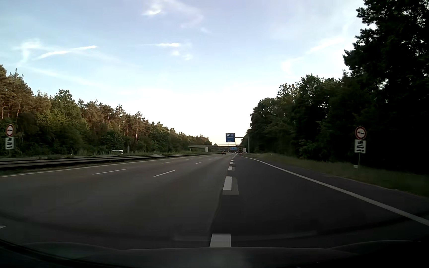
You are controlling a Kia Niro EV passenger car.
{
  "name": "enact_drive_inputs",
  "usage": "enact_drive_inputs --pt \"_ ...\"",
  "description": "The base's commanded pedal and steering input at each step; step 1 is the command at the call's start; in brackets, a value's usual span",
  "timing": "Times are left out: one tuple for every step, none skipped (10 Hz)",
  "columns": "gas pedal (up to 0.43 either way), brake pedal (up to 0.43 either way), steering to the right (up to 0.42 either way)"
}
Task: Follow the waypoints while adhering to traffic rules and regulations
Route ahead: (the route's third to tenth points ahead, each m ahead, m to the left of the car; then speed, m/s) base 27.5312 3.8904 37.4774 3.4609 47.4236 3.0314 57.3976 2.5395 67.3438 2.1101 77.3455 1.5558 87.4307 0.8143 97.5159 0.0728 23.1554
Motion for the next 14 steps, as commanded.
enact_drive_inputs --pt "0.311 0.0 0.0" --pt "0.287 0.0 -0.001" --pt "0.268 0.0 0.0" --pt "0.268 0.0 -0.001" --pt "0.228 0.0 0.002" --pt "0.228 0.0 0.003" --pt "0.22 0.0 0.003" --pt "0.22 0.0 0.003" --pt "0.197 0.0 0.004" --pt "0.189 0.0 0.004" --pt "0.177 0.0 0.004" --pt "0.177 0.0 0.004" --pt "0.177 0.0 0.004" --pt "0.169 0.0 0.004"
